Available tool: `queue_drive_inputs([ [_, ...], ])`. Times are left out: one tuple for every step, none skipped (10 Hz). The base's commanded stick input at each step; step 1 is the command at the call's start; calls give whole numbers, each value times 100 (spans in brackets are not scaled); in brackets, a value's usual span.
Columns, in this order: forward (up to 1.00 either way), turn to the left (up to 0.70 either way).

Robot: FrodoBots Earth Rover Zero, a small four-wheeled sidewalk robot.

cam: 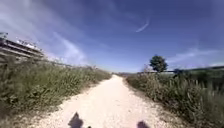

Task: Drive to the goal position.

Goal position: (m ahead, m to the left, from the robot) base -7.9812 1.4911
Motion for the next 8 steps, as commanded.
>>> queue_drive_inputs([
  [70, 0],
  [70, 0],
  [70, 0],
  [70, 0],
  [70, 0],
  [70, 0],
  [70, 0],
  [70, 0],
])
